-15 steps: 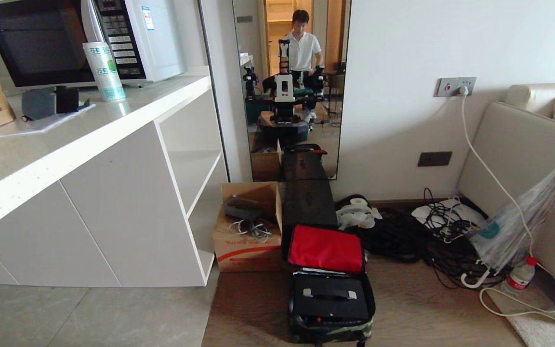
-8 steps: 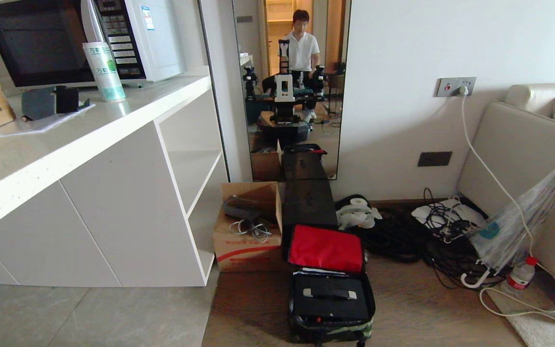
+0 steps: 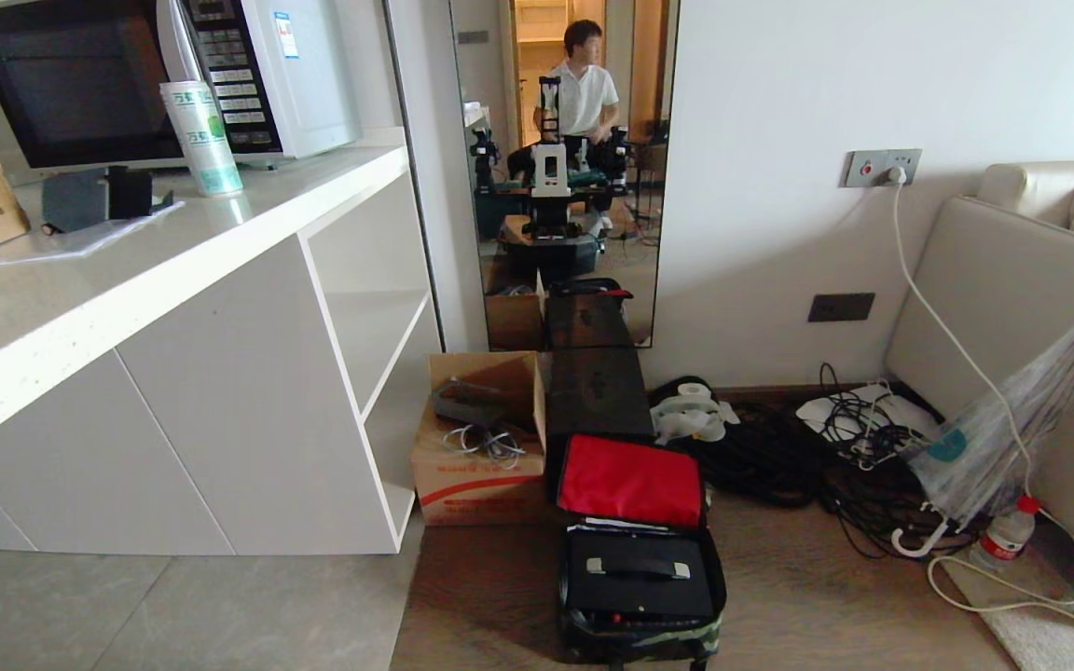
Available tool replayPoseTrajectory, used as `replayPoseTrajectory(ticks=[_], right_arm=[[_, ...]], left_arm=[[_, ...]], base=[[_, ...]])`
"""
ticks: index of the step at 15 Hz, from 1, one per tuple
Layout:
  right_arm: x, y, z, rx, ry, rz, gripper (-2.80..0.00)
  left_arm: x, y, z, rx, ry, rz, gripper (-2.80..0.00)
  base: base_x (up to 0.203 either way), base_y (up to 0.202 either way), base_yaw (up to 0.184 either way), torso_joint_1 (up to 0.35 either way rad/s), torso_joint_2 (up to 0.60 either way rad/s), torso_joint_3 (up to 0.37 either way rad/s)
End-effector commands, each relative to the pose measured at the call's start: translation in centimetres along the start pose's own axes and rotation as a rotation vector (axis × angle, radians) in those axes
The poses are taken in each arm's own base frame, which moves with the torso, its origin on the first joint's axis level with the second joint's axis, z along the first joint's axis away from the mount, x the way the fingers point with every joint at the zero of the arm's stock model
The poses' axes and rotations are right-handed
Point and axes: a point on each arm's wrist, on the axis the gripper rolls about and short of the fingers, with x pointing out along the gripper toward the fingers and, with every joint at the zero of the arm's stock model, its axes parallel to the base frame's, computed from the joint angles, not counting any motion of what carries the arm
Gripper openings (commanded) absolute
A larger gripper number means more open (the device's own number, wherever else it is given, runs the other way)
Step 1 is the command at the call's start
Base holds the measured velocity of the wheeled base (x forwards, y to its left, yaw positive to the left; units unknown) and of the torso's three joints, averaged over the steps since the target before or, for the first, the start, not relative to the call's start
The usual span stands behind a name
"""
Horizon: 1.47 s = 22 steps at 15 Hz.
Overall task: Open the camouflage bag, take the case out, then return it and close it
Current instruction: Grip the handle
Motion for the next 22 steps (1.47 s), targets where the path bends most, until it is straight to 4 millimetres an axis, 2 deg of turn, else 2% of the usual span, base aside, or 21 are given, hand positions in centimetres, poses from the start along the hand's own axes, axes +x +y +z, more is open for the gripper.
replayPoseTrajectory(ticks=[1, 22], right_arm=[[0.00, 0.00, -0.01, 0.000, 0.001, 0.001, -2.80], [0.00, 0.00, 0.00, 0.000, 0.001, 0.001, -2.80]], left_arm=[[0.06, 0.01, -0.25, -0.001, 0.009, 0.002, -2.80], [0.06, 0.01, -0.26, -0.001, 0.009, 0.002, -2.80]], base=[[0.000, 0.000, 0.000, 0.000, 0.00, 0.000], [0.000, 0.000, 0.000, 0.000, 0.00, 0.000]])
